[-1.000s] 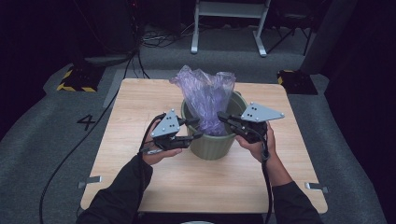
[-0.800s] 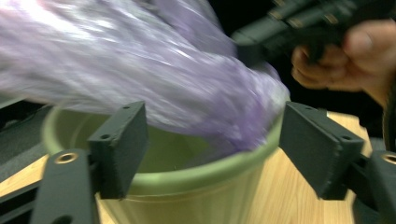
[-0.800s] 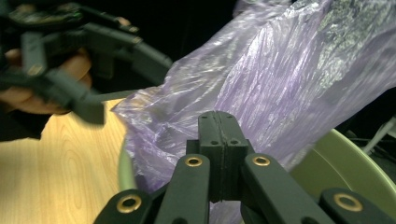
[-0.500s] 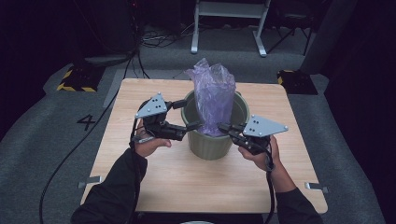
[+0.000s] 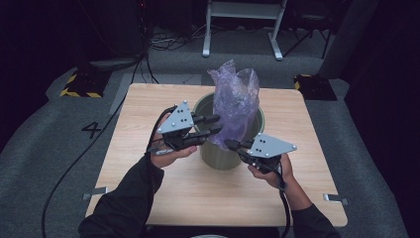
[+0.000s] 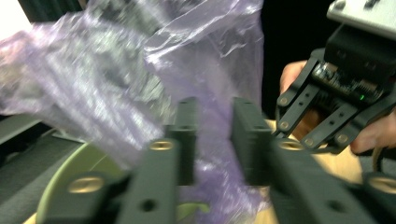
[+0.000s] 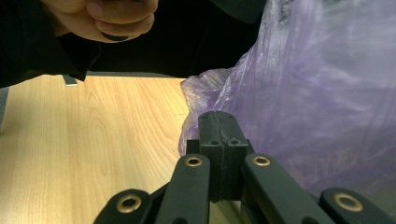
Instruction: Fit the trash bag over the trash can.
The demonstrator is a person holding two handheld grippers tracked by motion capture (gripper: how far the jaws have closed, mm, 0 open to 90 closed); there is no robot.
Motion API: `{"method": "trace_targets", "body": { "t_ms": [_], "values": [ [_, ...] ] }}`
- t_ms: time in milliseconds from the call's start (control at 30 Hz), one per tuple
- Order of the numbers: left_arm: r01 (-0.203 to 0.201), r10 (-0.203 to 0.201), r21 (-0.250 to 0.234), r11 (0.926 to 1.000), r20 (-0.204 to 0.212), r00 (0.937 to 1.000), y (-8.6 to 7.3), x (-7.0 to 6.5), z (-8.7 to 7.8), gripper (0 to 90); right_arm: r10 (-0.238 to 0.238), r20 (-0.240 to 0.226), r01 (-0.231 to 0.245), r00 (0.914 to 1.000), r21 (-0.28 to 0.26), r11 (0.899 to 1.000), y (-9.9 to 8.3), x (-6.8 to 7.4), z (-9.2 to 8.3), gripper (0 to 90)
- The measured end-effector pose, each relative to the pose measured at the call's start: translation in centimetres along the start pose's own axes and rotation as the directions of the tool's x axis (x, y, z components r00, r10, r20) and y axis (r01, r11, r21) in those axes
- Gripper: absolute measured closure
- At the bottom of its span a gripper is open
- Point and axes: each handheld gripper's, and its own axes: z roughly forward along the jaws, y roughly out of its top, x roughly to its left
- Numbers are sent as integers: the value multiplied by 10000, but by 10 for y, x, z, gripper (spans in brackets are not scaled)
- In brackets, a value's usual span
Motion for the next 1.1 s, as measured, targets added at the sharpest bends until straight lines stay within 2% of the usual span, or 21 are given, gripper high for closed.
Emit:
{"method": "trace_targets", "body": {
  "t_ms": [33,100,167,267,367,433,500,600,667,733,800,933,1100],
  "values": [
    [-71,71,21,10000,170,9998,-1,0,-1,825,2,-11,-2,10000,-9,10000,-1,1,0,900],
    [-287,287,4,9996,221,9993,-3,-3,-2,896,46,-9,-46,10000,-79,10000,-3,2,-2,900],
    [-364,364,-13,9993,536,9979,-7,-7,-3,899,188,-87,-190,9998,-227,9996,-6,2,-5,899],
    [-798,787,152,9967,584,9952,-12,-15,-4,900,394,-153,-399,9991,-349,9986,-10,4,-10,893],
    [-874,861,158,9961,693,9939,-18,-21,-5,900,370,-308,-378,9988,-257,9990,-14,5,-12,861],
    [-892,881,165,9959,596,9943,-21,-24,-6,900,342,-344,-349,9988,-202,9992,-17,6,-12,834],
    [-873,860,167,9960,662,9941,-25,-25,-6,900,486,-333,-495,9983,-283,9984,-19,6,-13,767],
    [-942,928,176,9954,680,9934,-28,-27,-7,900,560,-380,-573,9977,-343,9978,-23,7,-16,720],
    [-997,983,166,9949,707,9926,-29,-28,-9,900,721,-285,-733,9970,-432,9964,-25,8,-20,579],
    [-1025,1009,160,9946,807,9916,-30,-31,-11,900,1010,-160,-1016,9948,-410,9940,-25,8,-24,504],
    [-1256,1231,237,9918,883,9885,-31,-34,-12,900,1072,-47,-1073,9942,-446,9932,-25,8,-30,436],
    [-1545,1497,368,9873,1091,9827,-33,-42,-10,900,1313,298,-1289,9909,-706,9891,-23,7,-46,338],
    [-1788,1712,578,9822,1164,9783,-34,-52,-4,900,1633,674,-1544,9843,-1210,9806,-15,2,-63,297]
  ]
}}
